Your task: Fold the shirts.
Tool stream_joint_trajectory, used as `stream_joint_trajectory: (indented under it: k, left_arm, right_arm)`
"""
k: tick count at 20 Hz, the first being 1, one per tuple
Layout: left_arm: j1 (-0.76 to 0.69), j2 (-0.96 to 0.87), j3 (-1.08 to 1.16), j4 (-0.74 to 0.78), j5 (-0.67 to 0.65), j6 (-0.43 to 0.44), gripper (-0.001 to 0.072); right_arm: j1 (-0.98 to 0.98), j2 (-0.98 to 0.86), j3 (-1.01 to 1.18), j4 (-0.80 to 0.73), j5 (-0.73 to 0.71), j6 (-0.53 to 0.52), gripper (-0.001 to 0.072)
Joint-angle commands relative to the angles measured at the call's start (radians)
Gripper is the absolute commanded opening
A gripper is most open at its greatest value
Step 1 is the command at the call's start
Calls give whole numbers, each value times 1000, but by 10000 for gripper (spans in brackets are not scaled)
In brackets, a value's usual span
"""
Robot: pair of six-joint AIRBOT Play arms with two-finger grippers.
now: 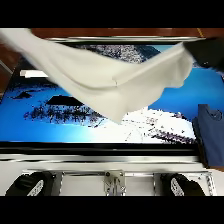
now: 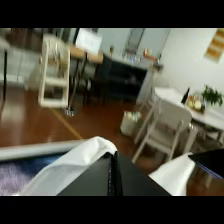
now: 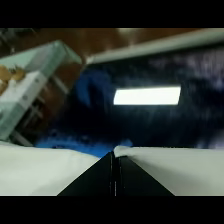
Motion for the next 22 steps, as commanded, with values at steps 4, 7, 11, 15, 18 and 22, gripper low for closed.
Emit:
stream_joint_trajectory:
  k: [4, 7, 11, 15, 18, 22]
  left_arm:
    - [76, 89, 137, 350, -94, -178, 39]
    - [82, 79, 119, 615, -369, -320, 39]
    - [82, 80, -43, 644, -527, -339, 39]
    - [82, 70, -325, 501, -396, -339, 39]
    - [82, 24, -506, 446, -163, -343, 40]
    - [82, -163, -608, 446, 24, -442, 40]
  right_arm:
    - [-3, 164, 101, -212, 76, 176, 65]
    - [-3, 145, 101, -429, 336, 205, 65]
    - [-3, 99, 1, -598, 475, 244, 65]
    - [-3, 32, -229, -510, 294, 263, 65]
    - [-3, -79, -365, -406, 114, 273, 65]
    - [-3, -307, -410, -339, -36, 274, 65]
